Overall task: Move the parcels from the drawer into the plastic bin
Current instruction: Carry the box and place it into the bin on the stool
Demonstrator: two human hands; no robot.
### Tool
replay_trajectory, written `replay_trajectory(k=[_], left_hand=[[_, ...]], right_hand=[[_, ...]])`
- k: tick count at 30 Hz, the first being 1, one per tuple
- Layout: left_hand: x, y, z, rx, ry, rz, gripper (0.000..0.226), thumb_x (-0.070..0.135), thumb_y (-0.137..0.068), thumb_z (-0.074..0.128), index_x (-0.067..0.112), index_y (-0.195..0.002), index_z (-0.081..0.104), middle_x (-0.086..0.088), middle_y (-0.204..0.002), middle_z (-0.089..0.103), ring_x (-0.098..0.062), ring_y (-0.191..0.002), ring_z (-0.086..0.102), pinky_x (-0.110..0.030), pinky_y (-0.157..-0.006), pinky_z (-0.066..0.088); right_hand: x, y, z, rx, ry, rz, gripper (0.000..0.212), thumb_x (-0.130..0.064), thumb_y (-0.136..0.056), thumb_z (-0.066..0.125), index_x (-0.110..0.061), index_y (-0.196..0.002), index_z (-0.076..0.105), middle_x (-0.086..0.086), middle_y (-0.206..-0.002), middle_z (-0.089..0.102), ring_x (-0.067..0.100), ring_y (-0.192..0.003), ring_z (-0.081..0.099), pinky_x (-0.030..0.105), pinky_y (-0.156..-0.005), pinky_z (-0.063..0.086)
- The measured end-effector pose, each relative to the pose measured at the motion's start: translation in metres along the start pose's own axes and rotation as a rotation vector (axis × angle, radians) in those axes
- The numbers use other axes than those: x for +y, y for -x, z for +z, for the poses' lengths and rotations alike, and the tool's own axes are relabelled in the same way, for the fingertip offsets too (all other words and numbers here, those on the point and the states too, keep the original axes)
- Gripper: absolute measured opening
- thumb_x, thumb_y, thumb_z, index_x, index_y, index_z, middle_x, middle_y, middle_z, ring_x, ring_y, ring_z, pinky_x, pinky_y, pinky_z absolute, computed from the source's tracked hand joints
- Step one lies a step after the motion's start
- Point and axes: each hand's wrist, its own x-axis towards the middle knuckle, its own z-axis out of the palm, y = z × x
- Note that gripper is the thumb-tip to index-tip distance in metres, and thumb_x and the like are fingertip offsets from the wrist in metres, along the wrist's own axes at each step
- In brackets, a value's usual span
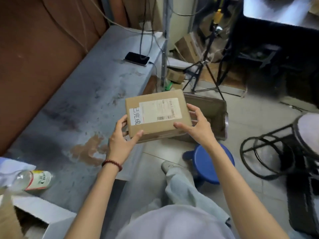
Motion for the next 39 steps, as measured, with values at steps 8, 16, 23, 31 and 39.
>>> replay_trajectory(k=[8, 16, 23, 31, 39], left_hand=[[0.019, -0.032, 0.012, 0.338, 0.074, -0.16, 0.071, 0.034, -0.078, 0.076, 0.032, -0.139, 0.039, 0.017, -0.132, 0.047, 0.011, -0.091, 0.056, 0.0, -0.067, 0.042], [0.005, -0.013, 0.001, 0.559, 0.057, -0.352, 0.074, 0.023, -0.077, 0.077, 0.027, -0.141, 0.041, 0.0, -0.142, 0.045, -0.021, -0.109, 0.06, -0.038, -0.086, 0.055], [-0.004, -0.016, -0.007, 0.616, 0.052, -0.335, 0.073, 0.023, -0.077, 0.077, 0.032, -0.14, 0.041, 0.005, -0.14, 0.046, -0.015, -0.107, 0.058, -0.031, -0.085, 0.053], [-0.014, -0.012, 0.022, 0.685, 0.191, -0.474, 0.064, 0.017, -0.079, 0.076, 0.036, -0.131, 0.045, 0.01, -0.135, 0.052, -0.021, -0.112, 0.059, -0.041, -0.09, 0.053], [-0.021, -0.077, 0.03, 0.846, -0.084, -0.608, 0.056, 0.023, -0.082, 0.073, 0.022, -0.132, 0.047, -0.003, -0.135, 0.05, -0.025, -0.116, 0.052, -0.038, -0.094, 0.047]], right_hand=[[-0.041, -0.127, 0.014, -0.391, 0.1, -0.126, 0.076, -0.031, -0.073, 0.084, -0.032, -0.137, 0.043, -0.008, -0.128, 0.054, 0.009, -0.109, 0.056, 0.004, -0.069, 0.045], [-0.055, -0.162, 0.065, -0.686, 0.139, -0.182, 0.078, -0.026, -0.071, 0.085, -0.027, -0.138, 0.044, -0.017, -0.12, 0.056, -0.005, -0.1, 0.056, 0.024, -0.094, 0.048], [-0.05, -0.167, 0.084, -0.709, 0.126, -0.218, 0.079, -0.027, -0.072, 0.085, -0.028, -0.139, 0.042, -0.006, -0.134, 0.053, 0.01, -0.108, 0.057, 0.026, -0.089, 0.049], [-0.045, -0.184, 0.095, -0.813, 0.165, -0.243, 0.068, -0.021, -0.073, 0.084, -0.026, -0.129, 0.047, -0.008, -0.132, 0.056, 0.013, -0.111, 0.06, 0.022, -0.086, 0.052], [-0.073, -0.254, 0.158, -1.02, 0.301, -0.404, 0.062, -0.017, -0.078, 0.081, -0.014, -0.128, 0.043, -0.006, -0.124, 0.055, 0.014, -0.112, 0.056, 0.024, -0.091, 0.048]])
